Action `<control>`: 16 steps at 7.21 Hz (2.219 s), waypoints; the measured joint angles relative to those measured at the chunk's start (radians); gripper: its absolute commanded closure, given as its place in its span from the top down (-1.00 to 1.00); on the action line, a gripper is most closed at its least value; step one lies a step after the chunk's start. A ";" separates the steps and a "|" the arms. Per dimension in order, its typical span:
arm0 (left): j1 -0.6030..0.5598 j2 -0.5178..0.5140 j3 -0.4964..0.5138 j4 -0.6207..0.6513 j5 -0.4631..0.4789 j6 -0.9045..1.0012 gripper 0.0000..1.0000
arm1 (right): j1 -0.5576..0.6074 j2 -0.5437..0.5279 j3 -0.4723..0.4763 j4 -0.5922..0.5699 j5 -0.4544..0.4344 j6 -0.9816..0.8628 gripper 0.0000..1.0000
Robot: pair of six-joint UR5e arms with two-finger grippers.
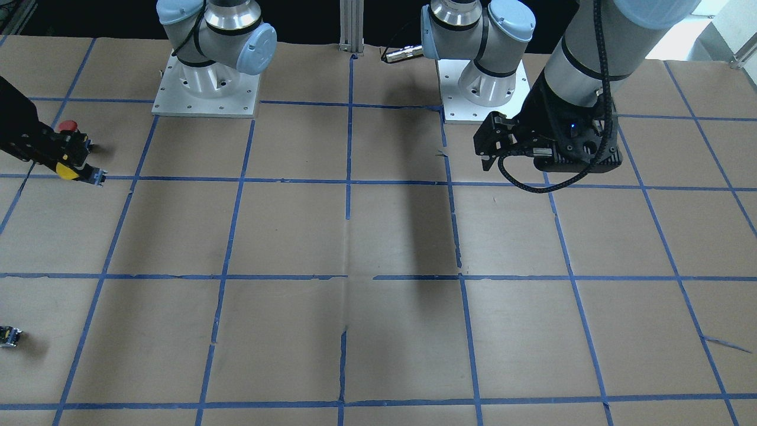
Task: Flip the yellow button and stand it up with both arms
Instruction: 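Carry the button away with the right gripper while the left arm withdraws, then lower the button upright onto the table with the right gripper and release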
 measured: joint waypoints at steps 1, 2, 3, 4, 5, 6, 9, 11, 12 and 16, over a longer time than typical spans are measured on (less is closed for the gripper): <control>-0.003 0.019 -0.019 -0.005 0.036 0.036 1.00 | -0.060 0.004 0.062 -0.122 -0.003 -0.086 -0.83; 0.000 0.037 -0.049 0.019 0.042 0.080 1.00 | -0.100 0.024 0.102 -0.205 -0.003 -0.138 -0.84; 0.006 0.042 -0.064 0.058 0.021 0.126 1.00 | -0.130 0.060 0.119 -0.271 -0.002 -0.192 -0.84; 0.012 0.041 -0.066 0.083 -0.013 0.164 1.00 | -0.164 0.102 0.127 -0.337 0.002 -0.261 -0.85; 0.015 0.044 -0.065 0.094 -0.030 0.177 1.00 | -0.204 0.145 0.132 -0.401 0.009 -0.331 -0.86; 0.015 0.052 -0.057 0.097 -0.034 0.174 1.00 | -0.238 0.185 0.135 -0.458 0.017 -0.392 -0.87; 0.013 0.046 -0.048 0.102 -0.035 0.139 1.00 | -0.314 0.253 0.162 -0.543 0.157 -0.514 -0.87; 0.012 0.031 -0.044 0.104 -0.029 0.113 1.00 | -0.325 0.253 0.205 -0.587 0.193 -0.542 -0.87; 0.013 0.027 -0.042 0.104 -0.014 0.079 1.00 | -0.325 0.252 0.228 -0.633 0.197 -0.554 -0.87; 0.014 0.018 -0.039 0.098 0.016 0.037 1.00 | -0.324 0.176 0.304 -0.659 0.199 -0.565 -0.83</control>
